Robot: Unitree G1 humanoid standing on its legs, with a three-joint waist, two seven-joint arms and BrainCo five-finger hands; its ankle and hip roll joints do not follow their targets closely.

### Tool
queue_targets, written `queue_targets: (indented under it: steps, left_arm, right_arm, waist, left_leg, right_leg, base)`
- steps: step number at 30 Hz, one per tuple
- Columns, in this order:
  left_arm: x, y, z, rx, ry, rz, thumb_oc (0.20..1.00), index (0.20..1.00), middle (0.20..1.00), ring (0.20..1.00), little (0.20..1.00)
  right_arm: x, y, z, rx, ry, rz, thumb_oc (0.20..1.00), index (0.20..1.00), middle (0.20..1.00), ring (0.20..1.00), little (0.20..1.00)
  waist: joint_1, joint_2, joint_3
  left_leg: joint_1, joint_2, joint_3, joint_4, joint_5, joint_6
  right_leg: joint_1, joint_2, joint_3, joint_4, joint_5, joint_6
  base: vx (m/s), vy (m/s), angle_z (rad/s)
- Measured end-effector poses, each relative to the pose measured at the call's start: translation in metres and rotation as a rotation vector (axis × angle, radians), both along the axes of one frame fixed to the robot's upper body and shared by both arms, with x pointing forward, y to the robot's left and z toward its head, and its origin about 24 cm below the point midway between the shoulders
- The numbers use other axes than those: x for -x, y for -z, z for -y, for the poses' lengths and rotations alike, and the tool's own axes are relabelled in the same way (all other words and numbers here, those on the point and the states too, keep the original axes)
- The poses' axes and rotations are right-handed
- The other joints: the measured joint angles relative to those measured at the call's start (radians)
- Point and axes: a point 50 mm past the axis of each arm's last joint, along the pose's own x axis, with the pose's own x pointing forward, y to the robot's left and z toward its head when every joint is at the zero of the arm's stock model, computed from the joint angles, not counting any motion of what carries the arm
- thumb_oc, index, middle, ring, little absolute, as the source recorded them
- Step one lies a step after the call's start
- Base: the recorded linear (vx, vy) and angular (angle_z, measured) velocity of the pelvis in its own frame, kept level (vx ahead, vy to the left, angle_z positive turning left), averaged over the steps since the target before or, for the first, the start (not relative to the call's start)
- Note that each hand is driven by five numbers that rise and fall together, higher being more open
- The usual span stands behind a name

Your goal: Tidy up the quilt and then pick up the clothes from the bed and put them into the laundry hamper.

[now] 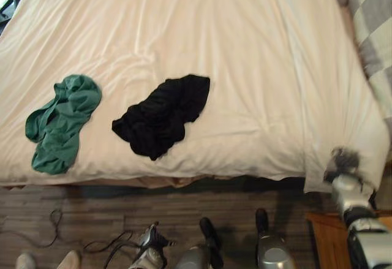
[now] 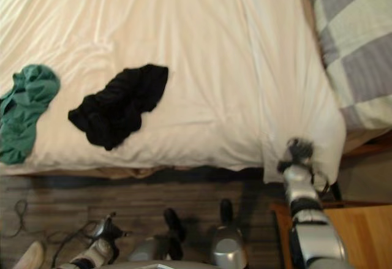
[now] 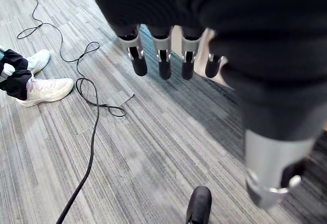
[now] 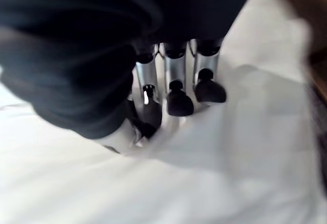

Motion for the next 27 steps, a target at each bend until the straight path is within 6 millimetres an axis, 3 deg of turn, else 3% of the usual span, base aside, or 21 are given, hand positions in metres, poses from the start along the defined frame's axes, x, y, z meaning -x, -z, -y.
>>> queue_targets:
  steps: [2, 3, 4, 5, 6, 8, 10, 12, 13, 14, 15, 16, 17, 18, 20, 21, 22, 24, 25, 26, 27]
  left_arm:
    - [0.001, 0.001, 0.003, -0.005, 0.042, -0.01, 1.0, 1.0, 1.0, 1.0, 1.0]
    - [-0.005, -0.001, 0.007, 0.0, 0.062, 0.007, 1.0, 1.0, 1.0, 1.0, 1.0]
    - [-0.002, 0.0, 0.007, 0.001, 0.067, -0.002, 1.0, 1.0, 1.0, 1.0, 1.0]
    - [-0.007, -0.001, 0.008, -0.001, 0.085, 0.009, 1.0, 1.0, 1.0, 1.0, 1.0]
    - [-0.01, -0.002, 0.01, 0.001, 0.093, 0.015, 1.0, 1.0, 1.0, 1.0, 1.0]
    - [-0.03, -0.009, 0.017, 0.021, 0.121, 0.076, 1.0, 1.0, 1.0, 1.0, 1.0]
    - [-0.043, -0.014, 0.029, 0.049, 0.153, 0.122, 1.0, 1.0, 1.0, 1.0, 1.0]
    - [-0.05, -0.016, 0.04, 0.065, 0.192, 0.136, 1.0, 1.0, 1.0, 1.0, 1.0]
    - [-0.05, -0.015, 0.043, 0.07, 0.201, 0.137, 1.0, 1.0, 1.0, 1.0, 1.0]
    - [-0.048, -0.014, 0.048, 0.085, 0.205, 0.127, 1.0, 1.0, 1.0, 1.0, 1.0]
    - [-0.048, -0.013, 0.05, 0.09, 0.205, 0.121, 1.0, 1.0, 1.0, 1.0, 1.0]
    - [-0.045, -0.011, 0.053, 0.098, 0.206, 0.106, 1.0, 1.0, 1.0, 1.0, 1.0]
    - [-0.044, -0.01, 0.052, 0.098, 0.203, 0.099, 1.0, 1.0, 1.0, 1.0, 1.0]
    - [-0.038, -0.008, 0.048, 0.087, 0.192, 0.073, 1.0, 1.0, 1.0, 1.0, 1.0]
    - [-0.033, -0.005, 0.046, 0.077, 0.195, 0.05, 1.0, 1.0, 1.0, 1.0, 1.0]
    - [-0.031, -0.004, 0.046, 0.079, 0.191, 0.042, 1.0, 1.0, 1.0, 1.0, 1.0]
    - [-0.031, -0.004, 0.048, 0.086, 0.194, 0.045, 1.0, 1.0, 1.0, 1.0, 1.0]
    - [-0.038, -0.007, 0.05, 0.096, 0.197, 0.062, 1.0, 1.0, 1.0, 1.0, 1.0]
    - [-0.039, -0.007, 0.053, 0.101, 0.208, 0.064, 1.0, 1.0, 1.0, 1.0, 1.0]
    - [-0.038, -0.007, 0.056, 0.108, 0.228, 0.055, 1.0, 1.0, 1.0, 1.0, 1.0]
    - [-0.034, -0.005, 0.05, 0.093, 0.235, 0.034, 1.0, 1.0, 1.0, 1.0, 1.0]
  right_arm:
    - [0.103, 0.077, -0.031, -0.062, -0.129, -0.547, 0.2, 0.2, 0.2, 0.2, 0.2]
    - [0.148, 0.095, -0.044, -0.115, -0.132, -0.728, 0.2, 0.2, 0.2, 0.2, 0.2]
    - [0.172, 0.102, -0.05, -0.15, -0.117, -0.807, 0.2, 0.2, 0.2, 0.2, 0.2]
    - [0.203, 0.107, -0.058, -0.188, -0.09, -0.904, 0.721, 0.721, 0.721, 0.721, 0.721]
    - [0.22, 0.108, -0.059, -0.198, -0.075, -0.951, 1.0, 1.0, 1.0, 1.0, 1.0]
    - [0.215, 0.106, -0.051, -0.153, -0.099, -0.947, 1.0, 1.0, 1.0, 1.0, 1.0]
    - [0.182, 0.099, -0.038, -0.083, -0.136, -0.857, 1.0, 1.0, 1.0, 1.0, 1.0]
    - [0.125, 0.084, -0.032, 0.032, -0.249, -0.712, 1.0, 1.0, 1.0, 1.0, 1.0]
    - [0.111, 0.078, -0.03, 0.057, -0.268, -0.669, 1.0, 1.0, 1.0, 1.0, 1.0]
    - [0.081, 0.066, -0.028, 0.101, -0.301, -0.584, 1.0, 1.0, 1.0, 1.0, 1.0]
    - [0.072, 0.061, -0.028, 0.113, -0.305, -0.554, 1.0, 1.0, 1.0, 1.0, 1.0]
    - [0.059, 0.054, -0.028, 0.129, -0.312, -0.499, 1.0, 1.0, 1.0, 1.0, 1.0]
    - [0.054, 0.053, -0.032, 0.126, -0.321, -0.481, 1.0, 1.0, 1.0, 1.0, 1.0]
    - [0.047, 0.052, -0.038, 0.112, -0.326, -0.465, 1.0, 1.0, 1.0, 1.0, 1.0]
    - [0.053, 0.058, -0.044, 0.083, -0.326, -0.484, 1.0, 1.0, 1.0, 1.0, 1.0]
    - [0.063, 0.065, -0.047, 0.058, -0.321, -0.53, 1.0, 1.0, 1.0, 1.0, 1.0]
    - [0.077, 0.071, -0.045, 0.034, -0.307, -0.575, 1.0, 1.0, 1.0, 1.0, 1.0]
    - [0.109, 0.083, -0.039, -0.038, -0.234, -0.658, 1.0, 1.0, 1.0, 1.0, 1.0]
    - [0.127, 0.087, -0.036, -0.071, -0.193, -0.703, 1.0, 1.0, 1.0, 1.0, 1.0]
    - [0.149, 0.091, -0.029, -0.09, -0.147, -0.759, 1.0, 1.0, 1.0, 1.0, 1.0]
    - [0.167, 0.096, -0.032, -0.128, -0.112, -0.803, 1.0, 1.0, 1.0, 1.0, 1.0]
  waist:
    - [0.005, -0.01, -0.005]
    - [-0.002, -0.007, -0.004]
    - [-0.006, -0.003, -0.004]
    - [-0.026, -0.002, -0.003]
    - [-0.046, -0.001, -0.004]
    - [-0.055, 0.0, -0.004]
    - [-0.053, 0.022, -0.016]
    - [-0.025, 0.019, -0.027]
    - [-0.022, 0.021, -0.03]
    - [-0.005, 0.027, -0.036]
    - [0.005, 0.024, -0.04]
    - [0.021, 0.021, -0.045]
    - [0.03, -0.004, -0.037]
    - [0.042, -0.036, -0.045]
    - [0.048, -0.072, -0.042]
    - [0.048, -0.078, -0.042]
    - [0.048, -0.078, -0.046]
    - [0.024, -0.055, -0.062]
    - [0.027, -0.061, -0.066]
    - [0.017, -0.036, -0.089]
    - [0.013, -0.071, -0.098]
  left_leg:
    - [0.029, 0.003, 0.026, 0.0, 0.0, 0.001]
    - [0.04, 0.003, 0.026, 0.0, 0.0, 0.001]
    - [0.043, 0.002, 0.025, 0.0, 0.0, 0.001]
    - [0.053, 0.003, 0.025, 0.0, 0.0, 0.001]
    - [0.06, 0.005, 0.025, -0.001, -0.001, 0.001]
    - [0.071, 0.013, 0.019, -0.004, -0.009, -0.009]
    - [0.072, 0.044, 0.014, -0.007, -0.072, -0.019]
    - [0.059, 0.04, 0.0, -0.007, -0.074, -0.019]
    - [0.051, 0.039, -0.007, -0.007, -0.074, -0.019]
    - [0.039, 0.041, -0.012, -0.001, -0.074, -0.022]
    - [0.02, 0.044, -0.012, 0.007, -0.076, -0.026]
    - [0.005, 0.045, -0.005, 0.022, -0.091, -0.038]
    - [0.005, 0.043, 0.006, 0.031, -0.091, -0.039]
    - [0.012, 0.06, 0.052, 0.036, -0.088, -0.035]
    - [0.029, 0.134, 0.037, 0.046, -0.076, -0.092]
    - [0.054, 0.204, 0.036, 0.046, -0.076, -0.109]
    - [0.059, 0.25, 0.028, 0.046, -0.076, -0.116]
    - [0.047, 0.287, 0.025, 0.042, -0.067, -0.139]
    - [0.045, 0.285, 0.021, 0.033, -0.067, -0.14]
    - [0.042, 0.259, 0.021, 0.03, -0.069, -0.122]
    - [0.051, 0.203, -0.004, 0.022, 0.017, -0.16]
  right_leg:
    - [0.026, 0.004, 0.015, 0.001, -0.001, -0.002]
    - [0.031, 0.004, 0.025, 0.001, -0.002, -0.003]
    - [0.032, 0.003, 0.029, 0.001, -0.002, -0.003]
    - [0.036, 0.003, 0.038, 0.001, -0.002, -0.003]
    - [0.038, 0.004, 0.047, 0.0, -0.001, -0.002]
    - [0.041, 0.01, 0.061, 0.0, -0.002, 0.009]
    - [0.044, 0.041, 0.06, -0.001, 0.003, 0.013]
    - [0.03, 0.041, 0.071, 0.0, 0.01, 0.008]
    - [0.026, 0.041, 0.072, 0.0, 0.01, 0.008]
    - [0.02, 0.042, 0.07, 0.001, 0.01, 0.007]
    - [0.011, 0.041, 0.062, 0.001, 0.011, 0.006]
    - [0.004, 0.027, 0.043, 0.0, 0.025, -0.013]
    - [0.0, 0.003, 0.029, -0.006, 0.04, -0.035]
    - [0.001, -0.038, 0.024, 0.001, 0.043, -0.034]
    - [0.017, -0.063, -0.005, 0.001, 0.056, -0.02]
    - [0.033, -0.071, -0.016, 0.001, 0.052, -0.015]
    - [0.041, -0.082, -0.039, 0.001, 0.049, 0.002]
    - [0.074, -0.104, -0.116, 0.001, 0.04, 0.048]
    - [0.076, -0.116, -0.128, 0.001, 0.046, 0.071]
    - [0.086, -0.131, -0.144, 0.002, 0.044, 0.107]
    - [0.08, -0.192, -0.14, 0.026, 0.056, 0.138]
  base:
    - [0.02, -0.007, -0.23]
    - [0.0, -0.004, -0.3]
    - [-0.02, -0.002, -0.33]
    - [-0.04, -0.014, -0.31]
    - [-0.04, -0.014, -0.3]
    - [-0.05, -0.026, -0.2]
    - [-0.05, -0.014, -0.07]
    - [-0.03, 0.02, 0.02]
    - [-0.11, 0.061, 0.2]
    - [-0.13, 0.114, 0.22]
    - [-0.14, 0.283, 0.42]
    - [-0.09, 0.251, 0.45]
    - [-0.08, 0.384, 0.53]
    - [-0.03, 0.197, 0.42]
    - [-0.04, 0.315, 0.44]
    - [-0.01, 0.58, 0.48]
    - [0.01, 0.444, 0.56]
    - [0.03, 0.421, 0.94]
    - [0.05, 0.528, 0.94]
    - [0.03, 0.396, 0.41]
    - [0.02, 0.529, 0.41]
